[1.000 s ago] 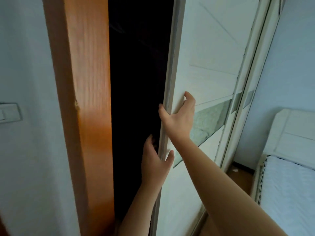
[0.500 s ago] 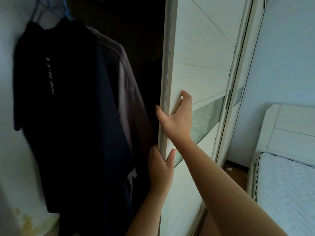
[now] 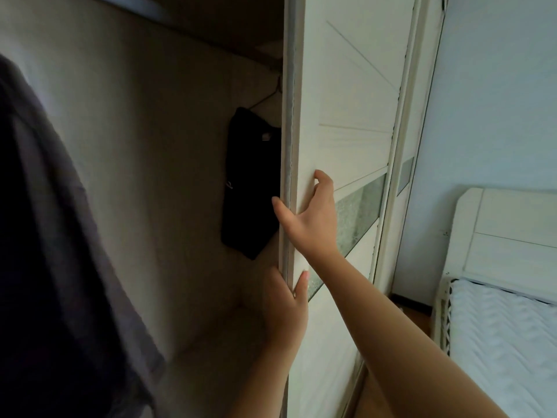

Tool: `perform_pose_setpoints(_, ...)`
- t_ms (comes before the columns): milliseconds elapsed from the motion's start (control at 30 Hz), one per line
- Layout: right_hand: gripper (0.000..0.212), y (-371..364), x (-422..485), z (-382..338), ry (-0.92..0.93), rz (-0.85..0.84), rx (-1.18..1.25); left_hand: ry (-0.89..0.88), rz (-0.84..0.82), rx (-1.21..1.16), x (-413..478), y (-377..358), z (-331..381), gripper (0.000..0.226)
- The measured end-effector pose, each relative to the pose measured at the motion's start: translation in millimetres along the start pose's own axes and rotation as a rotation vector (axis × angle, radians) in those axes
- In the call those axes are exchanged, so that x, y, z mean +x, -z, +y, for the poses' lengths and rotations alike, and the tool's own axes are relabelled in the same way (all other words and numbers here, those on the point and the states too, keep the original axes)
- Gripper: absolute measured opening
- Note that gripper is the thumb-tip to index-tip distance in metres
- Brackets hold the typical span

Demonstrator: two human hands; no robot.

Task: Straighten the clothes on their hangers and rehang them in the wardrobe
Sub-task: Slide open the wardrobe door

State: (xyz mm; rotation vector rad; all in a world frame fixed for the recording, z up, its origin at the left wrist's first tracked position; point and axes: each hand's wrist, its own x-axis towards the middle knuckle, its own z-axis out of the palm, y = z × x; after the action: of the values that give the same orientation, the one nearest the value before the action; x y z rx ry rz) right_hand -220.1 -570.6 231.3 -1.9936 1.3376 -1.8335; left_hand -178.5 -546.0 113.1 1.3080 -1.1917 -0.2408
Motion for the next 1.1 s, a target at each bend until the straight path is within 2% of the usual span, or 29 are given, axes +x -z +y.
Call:
perform_pose_setpoints(100,0.081,2,17,22,0.004,-0.002,0.000,0.004,-0.061,-0.078,12,-23,0,0.115)
perform_pose_setpoints(200,0.082,3,34,42,-0.002,-0.005,0.002,-0.023,-0.006,0.006,23,-45,4,0.112)
perform_pose_setpoints(267,0.083,3,44,54,-0.006,-0.005,0.001,-0.098,0.061,0.135,29,-61,7,0.093)
perform_pose_setpoints(400,0.082,4,63,78,-0.008,0.003,-0.003,-0.205,-0.012,0.310,41,-80,15,0.037)
perform_pose_setpoints(500,0.081,6,76,93,-0.012,0.000,-0.002,-0.197,-0.033,0.342,48,-94,20,0.044)
perform_pose_setpoints(567,0.081,6,84,103,-0.017,0.001,0.000,-0.200,0.056,0.362,55,-105,15,0.045)
perform_pose_setpoints(600,0.081,6,88,108,-0.020,0.001,0.000,-0.179,0.039,0.294,60,-110,12,0.048)
perform_pose_setpoints(700,0.082,6,99,122,-0.028,0.000,-0.003,-0.057,-0.065,0.151,68,-137,-2,0.075)
perform_pose_setpoints(767,0.082,6,106,130,-0.036,-0.008,-0.007,-0.092,-0.032,0.144,73,-154,-12,0.087)
perform_pose_setpoints(867,0.082,6,114,141,-0.042,-0.003,-0.006,-0.109,-0.004,0.134,77,-167,-11,0.081)
perform_pose_setpoints(967,0.081,4,117,146,-0.036,0.006,-0.001,-0.129,0.021,0.119,80,-173,-15,0.084)
perform_pose_setpoints(1100,0.082,2,116,145,-0.038,0.016,0.007,-0.103,-0.023,0.123,81,-171,-18,0.086)
